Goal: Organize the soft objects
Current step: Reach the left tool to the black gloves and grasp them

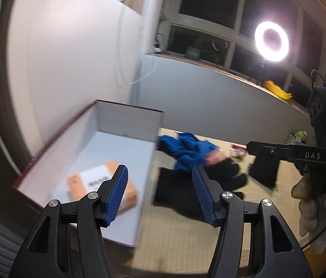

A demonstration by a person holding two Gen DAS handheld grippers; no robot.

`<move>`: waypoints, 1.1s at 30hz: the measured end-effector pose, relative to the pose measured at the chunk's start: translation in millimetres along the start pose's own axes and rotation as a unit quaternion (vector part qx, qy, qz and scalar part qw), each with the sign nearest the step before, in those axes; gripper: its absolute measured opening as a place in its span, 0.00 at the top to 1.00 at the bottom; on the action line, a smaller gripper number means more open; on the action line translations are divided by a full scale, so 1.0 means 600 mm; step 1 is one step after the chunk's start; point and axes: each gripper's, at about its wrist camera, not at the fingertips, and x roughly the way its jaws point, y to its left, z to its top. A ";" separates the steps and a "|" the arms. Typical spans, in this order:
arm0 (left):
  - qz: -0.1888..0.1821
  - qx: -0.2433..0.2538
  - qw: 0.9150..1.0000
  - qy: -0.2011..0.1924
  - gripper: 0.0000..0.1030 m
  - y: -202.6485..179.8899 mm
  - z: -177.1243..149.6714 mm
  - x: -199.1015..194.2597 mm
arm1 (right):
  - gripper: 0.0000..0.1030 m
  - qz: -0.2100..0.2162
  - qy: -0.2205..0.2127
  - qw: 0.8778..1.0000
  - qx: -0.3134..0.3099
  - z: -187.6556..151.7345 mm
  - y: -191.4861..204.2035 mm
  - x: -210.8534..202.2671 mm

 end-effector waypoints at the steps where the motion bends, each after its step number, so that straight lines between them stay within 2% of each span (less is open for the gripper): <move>1: -0.007 0.004 1.000 0.003 0.43 -0.011 -0.002 0.003 | 0.46 -0.006 -0.005 1.000 0.006 -0.006 -0.019 -0.015; 7: -0.038 0.015 0.999 0.028 0.43 -0.064 -0.030 0.028 | 0.46 -0.044 -0.001 0.999 0.024 -0.033 -0.108 -0.069; 11: -0.048 0.011 0.997 0.052 0.43 -0.085 -0.059 0.049 | 0.46 -0.030 0.011 0.998 0.049 -0.045 -0.146 -0.077; 19: -0.057 -0.009 0.994 0.095 0.43 -0.099 -0.111 0.084 | 0.46 0.004 0.036 0.999 0.026 -0.053 -0.118 -0.047; 26: -0.055 -0.003 0.991 0.123 0.43 -0.123 -0.142 0.124 | 0.46 0.009 0.060 0.998 -0.003 -0.053 -0.073 0.001; 33: -0.056 0.007 0.991 0.119 0.43 -0.161 -0.140 0.155 | 0.46 0.004 0.082 0.997 0.009 -0.035 -0.071 0.052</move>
